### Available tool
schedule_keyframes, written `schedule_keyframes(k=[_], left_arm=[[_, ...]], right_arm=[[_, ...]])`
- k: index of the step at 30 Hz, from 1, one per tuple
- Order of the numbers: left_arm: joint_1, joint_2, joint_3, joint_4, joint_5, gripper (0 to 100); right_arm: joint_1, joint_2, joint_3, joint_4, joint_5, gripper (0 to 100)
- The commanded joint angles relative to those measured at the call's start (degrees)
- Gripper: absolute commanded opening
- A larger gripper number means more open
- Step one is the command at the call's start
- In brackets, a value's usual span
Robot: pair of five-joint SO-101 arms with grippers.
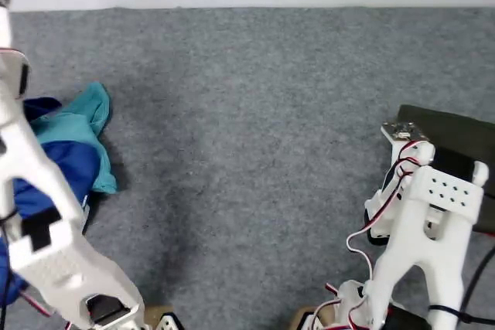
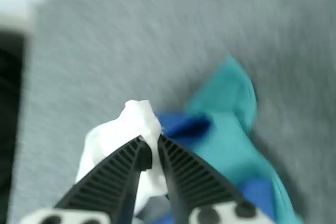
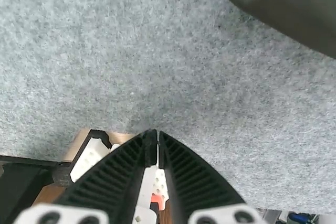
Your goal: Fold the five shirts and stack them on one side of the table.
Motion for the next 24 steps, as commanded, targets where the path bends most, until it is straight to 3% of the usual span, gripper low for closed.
schedule_keyframes(k=[1, 10, 24], left_arm=[[0.7, -9.5, -2.6, -7.4, 4.7, 1], [6.3, -14.0, -3.1, -24.9, 11.3, 1], [36.2, -15.8, -17.0, -31.3, 11.1, 2]], right_arm=[[-0.7, -1.9, 0.1, 1.6, -0.4, 1.1], [-0.7, -1.9, 0.1, 1.5, -0.4, 1.1], [-0.7, -1.8, 0.1, 1.6, -0.4, 1.1]])
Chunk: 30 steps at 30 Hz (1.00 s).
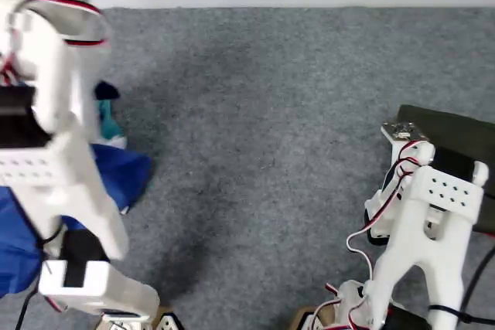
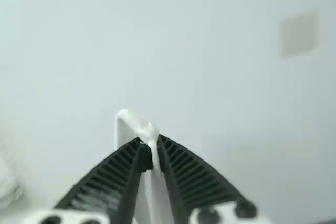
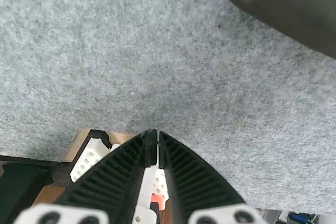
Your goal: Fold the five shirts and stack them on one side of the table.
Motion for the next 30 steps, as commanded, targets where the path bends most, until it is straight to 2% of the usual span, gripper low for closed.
schedule_keyframes(k=[1, 5, 8, 11, 16, 17, 24, 30], left_arm=[[7.1, -3.8, -5.6, -2.2, 0.5, 2], [11.1, -3.8, -7.1, -1.5, 0.5, 2], [11.6, -3.6, -7.0, 3.2, 0.8, 2], [11.7, -3.0, -6.3, 13.5, 0.9, 2], [11.3, -1.2, 1.5, 33.0, 0.9, 2], [11.3, -0.6, 4.4, 34.5, 0.9, 1], [8.4, -0.8, 35.8, 33.7, 0.3, 1], [8.7, -1.4, 57.3, 27.8, -2.1, 1]], right_arm=[[-0.7, -1.9, 0.1, 1.6, -0.4, 1.1], [-0.7, -1.9, 0.1, 1.6, -0.4, 1.1], [-0.7, -1.9, 0.1, 1.6, -0.4, 1.1], [-0.7, -1.9, 0.0, 1.6, -0.4, 1.1], [-3.0, -1.9, -0.1, 1.0, -0.4, 1.1], [-4.2, -1.8, -0.1, 0.9, -0.5, 1.1], [-15.3, -1.7, -0.2, -2.1, -0.5, 1.1], [-21.2, -1.5, -0.1, -4.9, -0.5, 1.1]])
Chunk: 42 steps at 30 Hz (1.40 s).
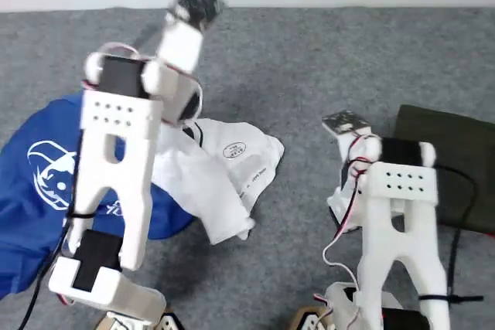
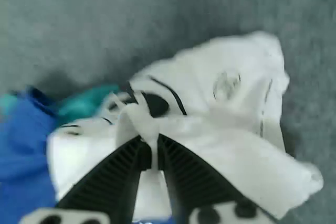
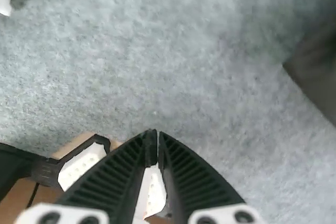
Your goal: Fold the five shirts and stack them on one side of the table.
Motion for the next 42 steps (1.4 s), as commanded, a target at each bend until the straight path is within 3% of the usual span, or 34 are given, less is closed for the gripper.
schedule_keyframes(k=[1, 7, 16, 20, 24, 34, 42], left_arm=[[0.1, -1.7, 8.7, -4.0, -0.8, 1], [-0.1, -6.4, 10.8, -8.1, -0.7, 1], [-18.3, -6.9, 11.1, -7.7, -0.7, 1], [-23.2, -6.9, 14.7, -7.6, -1.1, 1], [-23.8, -7.5, 19.7, -9.2, -1.1, 1], [-24.0, -7.6, 27.9, -14.9, 0.9, 1], [-24.0, -7.6, 27.9, -14.9, 2.4, 1]], right_arm=[[-2.5, -1.5, -0.1, -1.8, -0.5, 1.1], [-5.1, -1.4, -0.1, -2.1, -0.5, 1.1], [-17.7, -1.4, -0.1, -2.1, -0.6, 2.0], [-23.3, -1.3, -0.4, -2.1, -5.8, 12.5], [-30.1, -1.3, -1.4, -2.2, -14.9, 21.7], [-43.7, -0.3, -6.3, -11.2, -24.6, 22.0], [-48.6, 16.0, -16.7, -10.4, -33.7, 22.0]])
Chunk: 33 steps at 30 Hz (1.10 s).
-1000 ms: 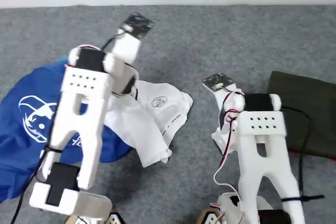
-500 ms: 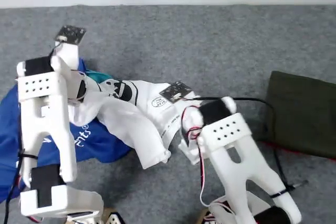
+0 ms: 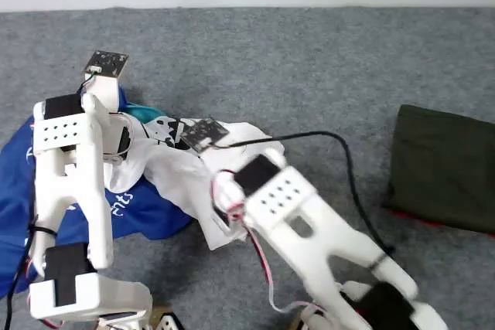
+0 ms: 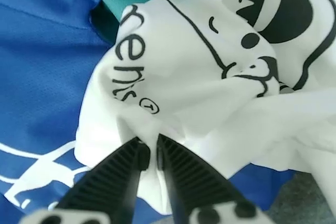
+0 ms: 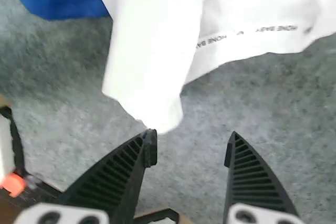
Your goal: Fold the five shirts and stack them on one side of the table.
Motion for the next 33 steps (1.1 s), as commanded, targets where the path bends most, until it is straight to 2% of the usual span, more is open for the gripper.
schedule_keyframes(k=[1, 8, 16, 18, 23, 33], left_arm=[[-0.3, -3.2, -0.3, -0.8, 0.6, 1], [-0.3, -3.2, -0.3, -0.8, 0.6, 1], [-0.3, -3.2, -0.3, -0.8, 0.5, 1], [-0.3, -3.2, -0.3, -0.8, 0.5, 1], [-0.3, -3.2, -0.2, -1.8, 0.6, 1], [-0.3, -3.2, -0.2, -1.9, 0.7, 1]], right_arm=[[-2.0, 6.9, -9.8, 2.2, -3.9, 22.0], [-3.0, 22.3, -22.3, 6.2, -5.8, 22.0], [-2.9, 31.3, -24.0, 7.8, -5.4, 21.7], [-2.9, 31.3, -24.0, 7.9, -4.9, 18.5], [-3.0, 31.3, -24.0, 7.9, 3.3, 0.5], [-2.0, 31.4, -28.4, 12.1, 5.1, 1.0]])
